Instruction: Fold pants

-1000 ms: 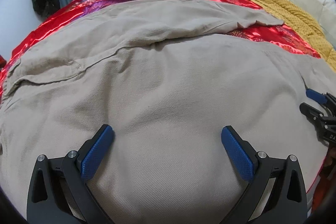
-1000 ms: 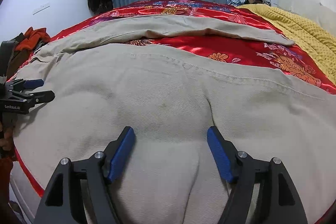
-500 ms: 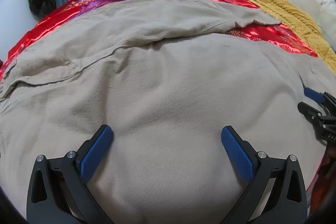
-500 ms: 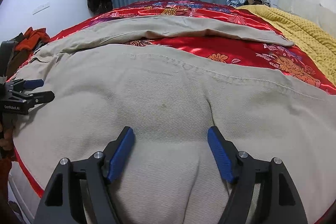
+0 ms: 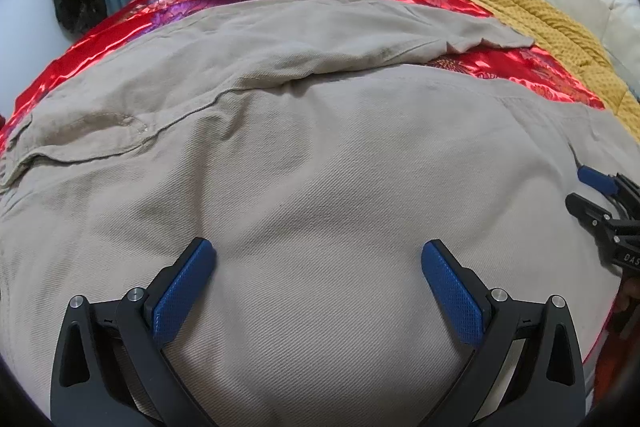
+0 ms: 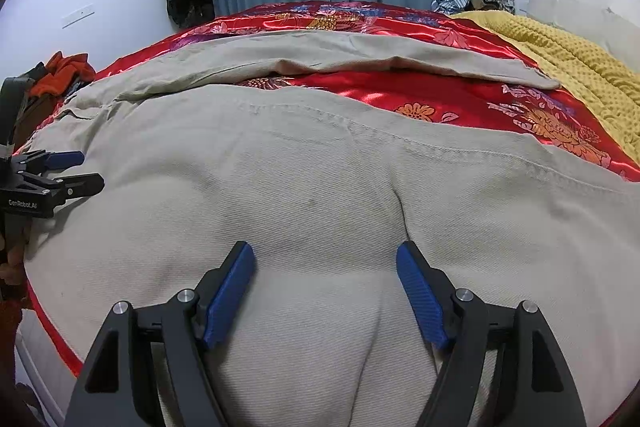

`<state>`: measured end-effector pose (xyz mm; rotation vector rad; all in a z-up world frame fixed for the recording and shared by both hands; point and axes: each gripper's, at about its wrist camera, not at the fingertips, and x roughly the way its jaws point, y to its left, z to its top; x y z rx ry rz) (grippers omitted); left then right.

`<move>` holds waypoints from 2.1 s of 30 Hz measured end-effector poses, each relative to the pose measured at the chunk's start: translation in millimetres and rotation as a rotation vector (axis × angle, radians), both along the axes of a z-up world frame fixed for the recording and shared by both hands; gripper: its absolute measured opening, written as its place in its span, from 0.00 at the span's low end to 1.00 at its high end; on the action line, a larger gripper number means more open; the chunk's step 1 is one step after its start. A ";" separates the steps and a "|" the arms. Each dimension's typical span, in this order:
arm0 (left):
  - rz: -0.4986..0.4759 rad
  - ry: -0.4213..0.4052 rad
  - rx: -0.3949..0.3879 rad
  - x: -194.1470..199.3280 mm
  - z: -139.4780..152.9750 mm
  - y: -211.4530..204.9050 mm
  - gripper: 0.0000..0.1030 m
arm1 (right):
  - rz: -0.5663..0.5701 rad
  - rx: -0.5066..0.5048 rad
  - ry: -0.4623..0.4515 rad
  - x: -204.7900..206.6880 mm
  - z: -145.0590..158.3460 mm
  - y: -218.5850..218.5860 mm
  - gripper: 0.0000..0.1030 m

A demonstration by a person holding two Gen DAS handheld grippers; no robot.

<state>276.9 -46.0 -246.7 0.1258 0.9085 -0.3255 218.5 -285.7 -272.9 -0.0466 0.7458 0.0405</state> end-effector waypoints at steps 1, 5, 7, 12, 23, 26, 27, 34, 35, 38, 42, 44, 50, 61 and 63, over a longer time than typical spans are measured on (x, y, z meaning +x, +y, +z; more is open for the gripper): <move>0.000 -0.003 0.000 -0.3 -0.2 0.0 0.99 | -0.005 0.001 -0.002 -0.3 0.1 0.3 0.73; 0.001 -0.006 -0.001 -0.3 -0.2 -0.3 0.99 | -0.009 -0.004 -0.006 -1.8 -0.2 1.1 0.73; 0.002 -0.008 -0.001 -0.9 -0.2 -0.3 0.99 | -0.005 -0.002 -0.008 -2.2 -0.3 0.5 0.73; 0.003 -0.012 0.000 -1.0 0.0 -0.8 1.00 | -0.005 -0.002 -0.009 -2.6 -0.6 0.8 0.73; 0.002 -0.020 -0.002 -1.3 0.1 -0.5 1.00 | -0.006 -0.003 -0.014 -2.6 -0.7 2.0 0.74; 0.002 -0.021 -0.002 -1.4 0.1 -0.8 0.99 | -0.005 -0.003 -0.014 -2.6 -0.6 1.7 0.74; 0.002 -0.021 -0.002 -1.7 0.1 -0.9 0.99 | -0.005 -0.003 -0.014 -2.5 -0.7 1.7 0.74; 0.002 -0.027 -0.002 -2.5 0.1 -1.0 1.00 | -0.005 -0.002 -0.014 -2.3 -0.7 1.3 0.75; 0.002 -0.027 -0.002 -2.6 0.0 -1.0 1.00 | -0.005 -0.002 -0.014 -2.5 -0.6 1.3 0.75; 0.004 -0.022 -0.001 -2.2 0.4 -1.3 1.00 | -0.006 -0.002 -0.013 -2.2 -0.4 1.2 0.75; 0.024 0.029 0.025 0.8 8.7 -4.7 0.99 | -0.014 -0.017 0.060 5.3 7.0 3.1 0.75; 0.043 0.081 0.038 3.2 21.6 -6.0 0.99 | -0.018 -0.010 0.145 11.7 19.2 2.0 0.75; 0.107 -0.005 -0.118 30.1 86.3 14.2 0.99 | -0.008 0.215 0.098 10.8 76.4 -46.4 0.77; 0.320 0.056 -0.107 157.2 7.8 78.7 0.99 | -0.406 0.618 0.023 190.3 101.6 -297.9 0.79; 0.316 0.020 -0.100 152.9 5.4 77.1 0.99 | -0.546 0.677 0.022 201.2 88.1 -346.1 0.79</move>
